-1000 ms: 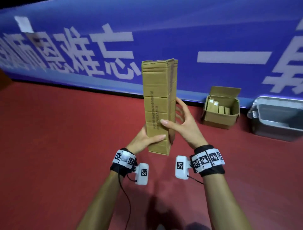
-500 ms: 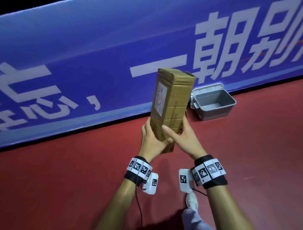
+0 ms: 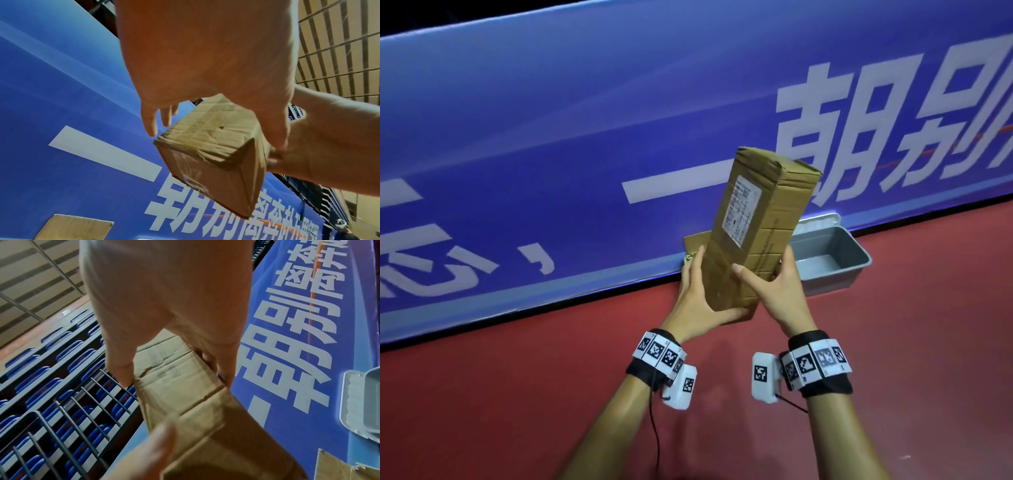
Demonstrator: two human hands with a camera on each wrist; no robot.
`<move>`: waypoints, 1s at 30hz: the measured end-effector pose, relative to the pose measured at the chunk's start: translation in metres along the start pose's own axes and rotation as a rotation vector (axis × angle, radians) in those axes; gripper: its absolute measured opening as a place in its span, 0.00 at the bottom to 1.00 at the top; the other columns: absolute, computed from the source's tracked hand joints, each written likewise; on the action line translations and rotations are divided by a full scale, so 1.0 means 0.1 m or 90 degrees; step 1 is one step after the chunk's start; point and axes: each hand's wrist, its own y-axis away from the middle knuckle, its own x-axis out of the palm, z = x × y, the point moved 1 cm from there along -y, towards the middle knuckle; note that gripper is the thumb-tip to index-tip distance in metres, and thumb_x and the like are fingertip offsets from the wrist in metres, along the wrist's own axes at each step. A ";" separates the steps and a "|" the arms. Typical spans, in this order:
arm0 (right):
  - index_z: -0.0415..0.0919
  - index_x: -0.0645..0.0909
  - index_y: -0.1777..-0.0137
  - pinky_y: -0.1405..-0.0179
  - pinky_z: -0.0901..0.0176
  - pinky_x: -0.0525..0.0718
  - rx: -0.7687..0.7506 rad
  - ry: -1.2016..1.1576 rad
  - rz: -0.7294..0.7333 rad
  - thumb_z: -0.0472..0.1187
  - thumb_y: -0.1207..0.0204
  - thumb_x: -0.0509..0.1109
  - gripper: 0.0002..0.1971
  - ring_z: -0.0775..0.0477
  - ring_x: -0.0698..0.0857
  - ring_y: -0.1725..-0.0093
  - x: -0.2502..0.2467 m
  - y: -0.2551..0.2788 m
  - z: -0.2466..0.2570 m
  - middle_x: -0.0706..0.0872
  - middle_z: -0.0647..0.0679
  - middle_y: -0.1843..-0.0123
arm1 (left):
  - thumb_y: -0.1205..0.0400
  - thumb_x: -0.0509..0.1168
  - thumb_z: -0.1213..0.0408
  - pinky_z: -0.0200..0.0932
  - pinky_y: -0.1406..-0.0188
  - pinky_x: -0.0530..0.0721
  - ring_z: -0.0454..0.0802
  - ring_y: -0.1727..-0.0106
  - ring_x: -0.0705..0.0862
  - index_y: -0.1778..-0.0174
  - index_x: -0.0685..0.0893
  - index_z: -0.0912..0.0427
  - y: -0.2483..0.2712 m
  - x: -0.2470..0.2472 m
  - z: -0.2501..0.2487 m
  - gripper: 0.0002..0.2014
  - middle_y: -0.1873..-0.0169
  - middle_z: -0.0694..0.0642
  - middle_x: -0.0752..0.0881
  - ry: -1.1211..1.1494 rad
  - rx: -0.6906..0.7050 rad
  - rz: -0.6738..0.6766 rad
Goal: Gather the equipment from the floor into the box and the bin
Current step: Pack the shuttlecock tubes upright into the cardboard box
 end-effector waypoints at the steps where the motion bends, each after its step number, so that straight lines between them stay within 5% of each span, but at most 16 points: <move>1: 0.48 0.75 0.29 0.30 0.44 0.86 0.004 0.001 -0.009 0.37 0.28 0.86 0.32 0.55 0.90 0.37 0.02 -0.16 -0.03 0.92 0.56 0.38 | 0.37 0.83 0.33 0.53 0.12 0.64 0.39 0.10 0.53 0.10 0.40 0.37 -0.15 -0.06 0.04 0.70 0.13 0.37 0.47 0.002 -0.004 0.010; 8: 0.48 0.75 0.29 0.29 0.38 0.84 0.008 0.025 -0.073 0.39 0.30 0.87 0.33 0.54 0.90 0.37 0.41 -1.37 -0.48 0.91 0.56 0.38 | 0.29 0.74 0.28 0.56 0.12 0.66 0.38 0.12 0.60 0.10 0.51 0.39 -1.36 -0.48 0.63 0.57 0.14 0.34 0.56 0.018 -0.026 0.002; 14: 0.46 0.76 0.31 0.30 0.42 0.86 0.000 0.078 -0.067 0.40 0.31 0.88 0.32 0.54 0.91 0.39 0.90 -2.56 -0.79 0.92 0.53 0.39 | 0.32 0.78 0.30 0.56 0.15 0.71 0.41 0.14 0.65 0.10 0.55 0.44 -2.67 -0.87 1.14 0.59 0.15 0.37 0.57 0.002 0.000 0.062; 20: 0.47 0.73 0.27 0.34 0.50 0.87 0.026 0.094 -0.086 0.45 0.33 0.89 0.37 0.54 0.91 0.38 1.23 -3.42 -0.90 0.91 0.52 0.38 | 0.41 0.82 0.27 0.61 0.16 0.72 0.49 0.12 0.64 0.11 0.50 0.37 -3.99 -1.08 1.37 0.67 0.13 0.41 0.62 -0.023 -0.003 0.185; 24: 0.49 0.74 0.26 0.38 0.57 0.88 0.077 0.100 -0.069 0.45 0.33 0.89 0.37 0.56 0.91 0.40 1.25 -3.84 -0.98 0.92 0.52 0.39 | 0.42 0.89 0.42 0.56 0.27 0.85 0.43 0.29 0.85 0.13 0.57 0.45 -4.59 -1.02 1.44 0.65 0.27 0.47 0.82 0.144 -0.038 0.274; 27: 0.45 0.81 0.28 0.37 0.53 0.88 0.106 0.068 -0.033 0.41 0.29 0.85 0.29 0.51 0.91 0.37 1.17 -4.22 -1.09 0.92 0.50 0.38 | 0.39 0.88 0.48 0.56 0.32 0.88 0.48 0.33 0.89 0.16 0.63 0.50 -5.03 -0.95 1.54 0.58 0.30 0.53 0.85 0.212 -0.079 0.265; 30: 0.47 0.78 0.24 0.39 0.61 0.87 0.137 0.064 0.040 0.35 0.24 0.81 0.29 0.52 0.90 0.35 1.07 -4.63 -1.28 0.92 0.51 0.35 | 0.26 0.84 0.63 0.54 0.32 0.88 0.52 0.34 0.89 0.16 0.63 0.54 -5.49 -0.83 1.59 0.46 0.29 0.60 0.83 0.241 -0.111 0.315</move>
